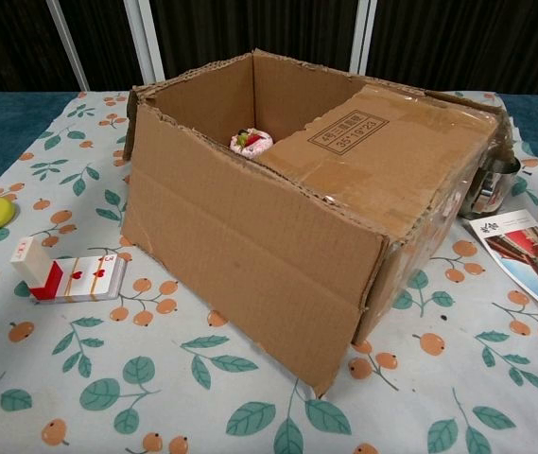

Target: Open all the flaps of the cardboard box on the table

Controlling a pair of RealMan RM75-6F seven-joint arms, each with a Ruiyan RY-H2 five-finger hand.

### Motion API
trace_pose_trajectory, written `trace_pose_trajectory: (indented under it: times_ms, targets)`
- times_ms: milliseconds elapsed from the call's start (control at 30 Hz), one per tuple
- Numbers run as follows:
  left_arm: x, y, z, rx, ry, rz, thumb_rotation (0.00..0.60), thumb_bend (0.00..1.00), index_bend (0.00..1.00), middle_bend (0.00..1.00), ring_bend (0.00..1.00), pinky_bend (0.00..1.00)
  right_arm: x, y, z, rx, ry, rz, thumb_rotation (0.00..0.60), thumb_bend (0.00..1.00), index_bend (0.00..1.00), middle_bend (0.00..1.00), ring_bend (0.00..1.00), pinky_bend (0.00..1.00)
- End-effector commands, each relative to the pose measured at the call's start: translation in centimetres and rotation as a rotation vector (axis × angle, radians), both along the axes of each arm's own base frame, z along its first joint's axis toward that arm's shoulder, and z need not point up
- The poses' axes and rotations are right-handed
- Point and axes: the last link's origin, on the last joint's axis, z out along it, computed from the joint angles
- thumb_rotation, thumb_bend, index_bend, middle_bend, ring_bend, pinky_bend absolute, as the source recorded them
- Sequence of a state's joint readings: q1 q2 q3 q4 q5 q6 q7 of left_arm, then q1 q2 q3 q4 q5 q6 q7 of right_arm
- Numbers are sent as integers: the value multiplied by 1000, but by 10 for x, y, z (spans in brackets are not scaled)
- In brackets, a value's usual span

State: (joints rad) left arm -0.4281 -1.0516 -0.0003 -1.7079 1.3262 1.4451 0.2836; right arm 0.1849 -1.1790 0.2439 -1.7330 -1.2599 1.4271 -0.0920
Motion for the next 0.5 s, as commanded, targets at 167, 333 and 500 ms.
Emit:
trace_pose_trajectory:
  times_ms: [167, 333, 500]
  targets:
    - [-38, -32, -20, 42, -71, 72, 600, 255, 39, 66, 51, 45, 45, -27, 2, 80, 52, 134, 600, 481, 70, 62, 105, 253]
    - [-47, -37, -27, 26, -96, 65, 600, 255, 43, 59, 30, 45, 94, -54, 4, 180, 70, 249, 600, 713, 73, 64, 105, 252]
    - [-48, -36, -28, 25, -135, 48, 600, 255, 44, 59, 30, 45, 163, -89, -4, 294, 102, 415, 600, 963, 129, 87, 109, 254]
